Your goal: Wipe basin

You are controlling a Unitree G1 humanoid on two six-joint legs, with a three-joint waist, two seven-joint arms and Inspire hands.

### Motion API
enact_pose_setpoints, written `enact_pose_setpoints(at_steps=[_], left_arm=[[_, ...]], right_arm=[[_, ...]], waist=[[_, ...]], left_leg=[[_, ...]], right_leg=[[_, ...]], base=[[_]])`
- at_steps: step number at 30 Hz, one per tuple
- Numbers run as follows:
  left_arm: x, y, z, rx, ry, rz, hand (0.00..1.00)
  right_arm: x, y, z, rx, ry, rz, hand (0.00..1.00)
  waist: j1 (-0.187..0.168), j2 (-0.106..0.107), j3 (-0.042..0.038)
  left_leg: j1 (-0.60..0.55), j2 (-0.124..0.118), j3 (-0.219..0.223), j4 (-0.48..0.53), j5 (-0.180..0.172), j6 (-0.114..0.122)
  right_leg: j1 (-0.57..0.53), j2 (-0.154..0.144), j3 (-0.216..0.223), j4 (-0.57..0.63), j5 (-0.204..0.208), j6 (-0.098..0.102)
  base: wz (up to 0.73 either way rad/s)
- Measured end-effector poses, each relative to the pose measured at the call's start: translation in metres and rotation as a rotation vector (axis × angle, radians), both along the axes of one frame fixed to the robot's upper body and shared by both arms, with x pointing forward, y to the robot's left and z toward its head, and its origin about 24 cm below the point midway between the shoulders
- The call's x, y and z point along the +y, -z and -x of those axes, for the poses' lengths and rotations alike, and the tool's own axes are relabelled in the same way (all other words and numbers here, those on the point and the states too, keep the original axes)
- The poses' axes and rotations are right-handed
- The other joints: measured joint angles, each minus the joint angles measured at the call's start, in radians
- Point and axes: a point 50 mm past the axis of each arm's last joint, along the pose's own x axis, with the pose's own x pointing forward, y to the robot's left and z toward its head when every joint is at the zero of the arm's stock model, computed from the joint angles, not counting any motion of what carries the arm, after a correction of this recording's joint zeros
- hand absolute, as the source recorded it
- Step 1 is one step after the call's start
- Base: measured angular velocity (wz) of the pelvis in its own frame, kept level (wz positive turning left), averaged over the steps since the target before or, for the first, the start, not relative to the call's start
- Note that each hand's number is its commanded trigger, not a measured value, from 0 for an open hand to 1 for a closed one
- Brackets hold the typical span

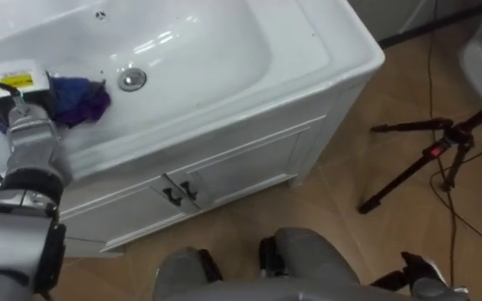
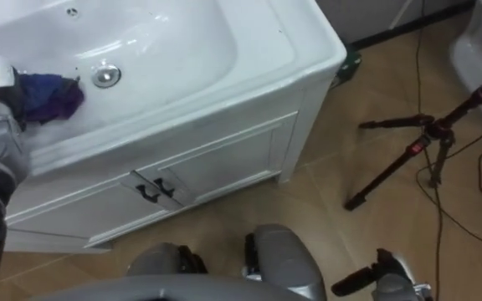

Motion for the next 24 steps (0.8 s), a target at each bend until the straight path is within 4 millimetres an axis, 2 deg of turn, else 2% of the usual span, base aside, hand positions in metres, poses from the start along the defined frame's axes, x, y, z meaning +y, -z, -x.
enact_pose_setpoints(at_steps=[1,4,6,8,11,16,20,24], left_arm=[[0.003,-0.005,-0.002,-0.03,-0.011,0.005,1.0],[0.009,-0.018,-0.008,-0.094,-0.04,0.017,1.0],[0.011,-0.022,-0.01,-0.126,-0.058,0.029,1.0],[0.012,-0.027,-0.013,-0.155,-0.072,0.052,1.0],[0.014,-0.029,-0.013,-0.175,-0.095,0.082,1.0],[0.014,-0.034,-0.018,-0.213,-0.113,0.119,1.0],[0.011,-0.035,-0.019,-0.256,-0.104,0.11,1.0],[0.009,-0.04,-0.023,-0.299,-0.116,0.14,1.0]], right_arm=[[0.002,0.001,0.001,0.001,0.002,-0.004,0.0],[0.007,0.003,0.007,0.02,0.026,-0.021,0.0],[0.007,0.004,0.012,0.033,0.046,-0.026,0.0],[0.007,0.005,0.019,0.05,0.06,-0.03,0.0],[0.008,0.005,0.02,0.046,0.081,-0.038,0.0],[0.011,0.005,0.016,0.024,0.099,-0.054,0.0],[0.016,0.005,0.006,-0.004,0.08,-0.069,0.0],[0.017,0.003,-0.003,-0.039,0.072,-0.076,0.0]], waist=[[-0.006,-0.011,0.0004],[-0.018,-0.031,-0.0071],[-0.022,-0.046,-0.0052],[-0.025,-0.061,-0.009],[-0.025,-0.064,-0.0091],[-0.025,-0.064,-0.0063],[-0.029,-0.053,0.0002],[-0.052,-0.045,0.0009]], left_leg=[[-0.017,0.002,0.0,0.01,-0.007,0.002],[-0.047,0.009,0.003,0.02,-0.018,0.011],[-0.049,0.009,0.003,0.022,-0.018,0.011],[-0.051,0.015,0.009,0.025,-0.018,0.012],[-0.051,0.027,0.018,0.033,-0.02,0.014],[-0.065,0.03,0.013,0.036,-0.02,0.014],[-0.09,0.032,0.006,0.04,-0.02,0.014],[-0.117,0.026,0.005,0.04,-0.02,0.014]], right_leg=[[-0.018,0.0,0.0,0.011,0.001,0.001],[-0.046,0.003,0.0,0.012,0.018,0.003],[-0.047,0.002,-0.001,0.009,0.025,0.004],[-0.047,0.003,-0.002,0.007,0.032,0.003],[-0.048,0.007,-0.003,0.005,0.038,0.001],[-0.057,0.012,-0.002,-0.001,0.045,0.002],[-0.075,0.016,-0.004,-0.011,0.056,0.002],[-0.102,0.011,-0.004,-0.011,0.062,0.006]], base=[[-0.07],[-0.06],[-0.03],[0.0],[-0.08],[0.0],[0.01],[0.05]])
